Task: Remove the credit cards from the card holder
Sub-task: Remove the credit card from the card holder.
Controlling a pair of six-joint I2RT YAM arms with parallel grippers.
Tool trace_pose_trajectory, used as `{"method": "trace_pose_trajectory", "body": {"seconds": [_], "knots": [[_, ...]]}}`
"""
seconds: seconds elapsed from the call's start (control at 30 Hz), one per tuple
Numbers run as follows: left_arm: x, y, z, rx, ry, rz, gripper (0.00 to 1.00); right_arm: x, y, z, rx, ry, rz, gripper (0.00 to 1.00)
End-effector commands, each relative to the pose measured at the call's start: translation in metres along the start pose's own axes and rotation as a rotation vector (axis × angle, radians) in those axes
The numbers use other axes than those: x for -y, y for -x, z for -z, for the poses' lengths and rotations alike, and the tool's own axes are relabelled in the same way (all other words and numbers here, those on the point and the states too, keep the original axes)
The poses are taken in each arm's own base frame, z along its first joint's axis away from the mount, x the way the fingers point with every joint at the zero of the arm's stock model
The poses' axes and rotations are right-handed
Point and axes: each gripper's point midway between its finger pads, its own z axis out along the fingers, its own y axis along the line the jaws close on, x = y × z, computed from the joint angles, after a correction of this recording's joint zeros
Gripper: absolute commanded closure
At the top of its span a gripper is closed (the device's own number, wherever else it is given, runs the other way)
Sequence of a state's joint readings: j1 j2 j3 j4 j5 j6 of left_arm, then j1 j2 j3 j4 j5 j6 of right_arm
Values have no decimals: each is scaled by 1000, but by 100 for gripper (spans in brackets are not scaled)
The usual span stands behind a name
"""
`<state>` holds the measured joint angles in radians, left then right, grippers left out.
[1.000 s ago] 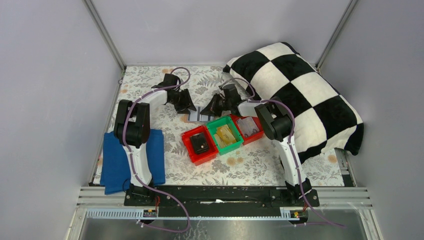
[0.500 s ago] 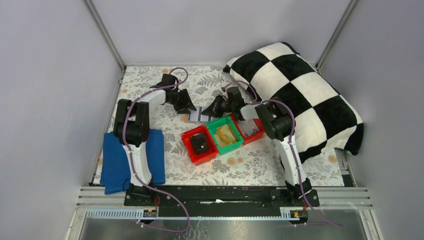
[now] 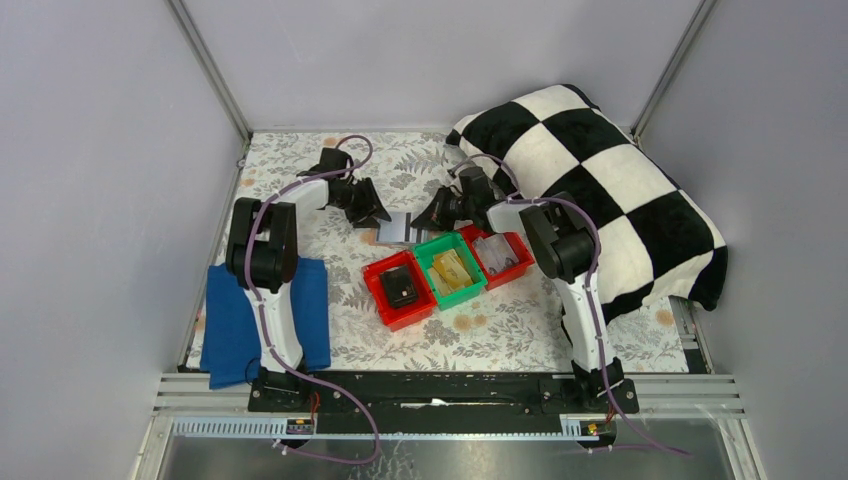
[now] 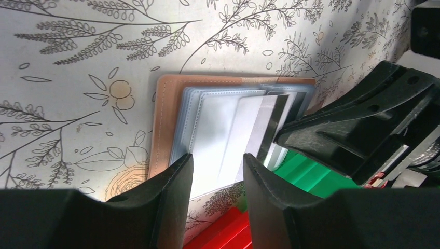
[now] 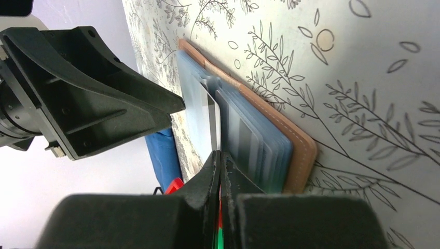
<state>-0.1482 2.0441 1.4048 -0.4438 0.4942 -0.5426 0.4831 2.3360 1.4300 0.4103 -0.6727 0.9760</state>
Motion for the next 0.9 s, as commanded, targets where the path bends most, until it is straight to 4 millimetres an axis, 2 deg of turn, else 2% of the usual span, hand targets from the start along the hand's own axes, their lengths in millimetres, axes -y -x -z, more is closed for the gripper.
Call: {"method": "trace_pose_trajectory", "body": {"seconds": [0.0, 0.1, 0.27, 0.6, 0.87], "knots": [[-37, 2, -1, 3, 100, 19, 54, -40, 24, 26, 45, 24, 122, 100], [-33, 8, 7, 24, 88, 17, 54, -51, 25, 29, 40, 41, 141, 100], [-14, 20, 23, 63, 39, -3, 54, -64, 26, 31, 34, 66, 158, 100], [30, 19, 37, 70, -167, -6, 54, -67, 15, 14, -3, 75, 153, 100], [41, 24, 46, 89, -197, -17, 54, -81, 12, 19, 2, 75, 181, 100]]}}
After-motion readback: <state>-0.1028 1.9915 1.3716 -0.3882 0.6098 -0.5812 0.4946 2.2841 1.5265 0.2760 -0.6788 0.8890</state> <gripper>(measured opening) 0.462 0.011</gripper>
